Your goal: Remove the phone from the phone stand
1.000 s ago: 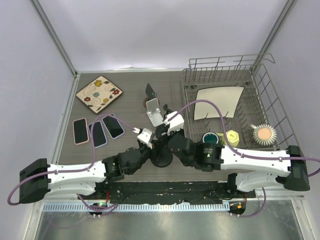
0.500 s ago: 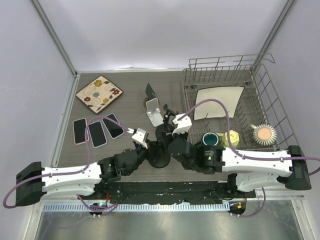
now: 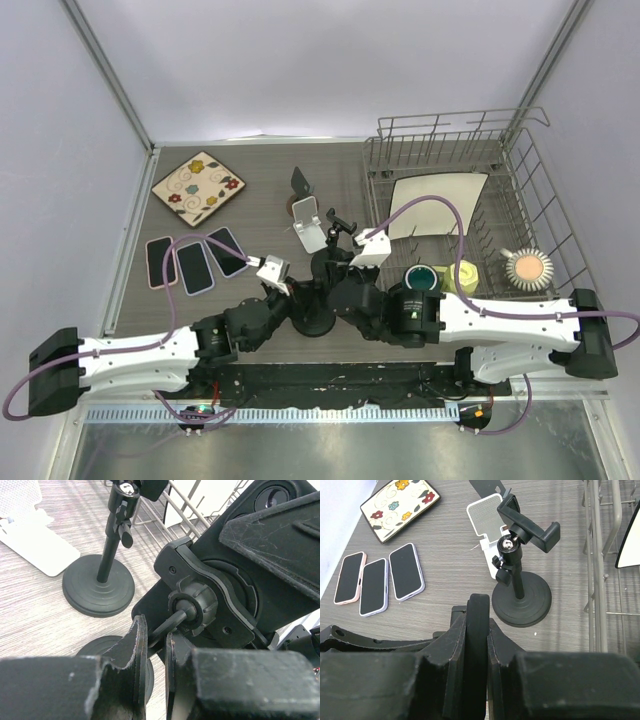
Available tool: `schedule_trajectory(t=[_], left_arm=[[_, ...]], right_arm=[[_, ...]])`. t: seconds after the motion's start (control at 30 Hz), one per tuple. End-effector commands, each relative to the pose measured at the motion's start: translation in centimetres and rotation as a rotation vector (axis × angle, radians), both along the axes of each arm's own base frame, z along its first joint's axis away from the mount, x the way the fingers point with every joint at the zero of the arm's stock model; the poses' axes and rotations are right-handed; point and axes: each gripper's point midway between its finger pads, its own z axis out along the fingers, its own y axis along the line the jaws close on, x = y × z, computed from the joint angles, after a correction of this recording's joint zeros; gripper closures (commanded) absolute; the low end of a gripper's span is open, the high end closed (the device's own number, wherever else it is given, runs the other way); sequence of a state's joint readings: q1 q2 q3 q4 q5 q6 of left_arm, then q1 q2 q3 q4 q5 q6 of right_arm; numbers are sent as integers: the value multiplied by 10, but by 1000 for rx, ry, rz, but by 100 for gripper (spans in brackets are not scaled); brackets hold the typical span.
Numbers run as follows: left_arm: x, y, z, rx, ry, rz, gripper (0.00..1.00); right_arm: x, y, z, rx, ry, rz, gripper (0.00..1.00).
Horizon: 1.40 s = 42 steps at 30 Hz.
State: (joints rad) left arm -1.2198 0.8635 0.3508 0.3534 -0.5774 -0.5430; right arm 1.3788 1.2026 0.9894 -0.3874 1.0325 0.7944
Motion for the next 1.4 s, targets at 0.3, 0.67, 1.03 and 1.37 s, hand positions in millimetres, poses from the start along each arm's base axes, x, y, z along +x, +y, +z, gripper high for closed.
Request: schedule_trajectory(t=[0.3, 0.67, 1.03, 1.37], left_arm=[[29, 32, 11, 74, -178, 93, 75], [6, -12, 37, 124, -310, -190, 33], [4, -33, 41, 202, -353, -285, 31], [13, -42, 44, 180, -340, -248, 100]], right_arm=[[-1, -51, -28, -500, -62, 140, 99], [-8, -20, -18, -457, -84, 295, 99], [-17, 0, -18, -412, -72, 393, 99], [-24, 8, -35, -460, -38, 452, 99]])
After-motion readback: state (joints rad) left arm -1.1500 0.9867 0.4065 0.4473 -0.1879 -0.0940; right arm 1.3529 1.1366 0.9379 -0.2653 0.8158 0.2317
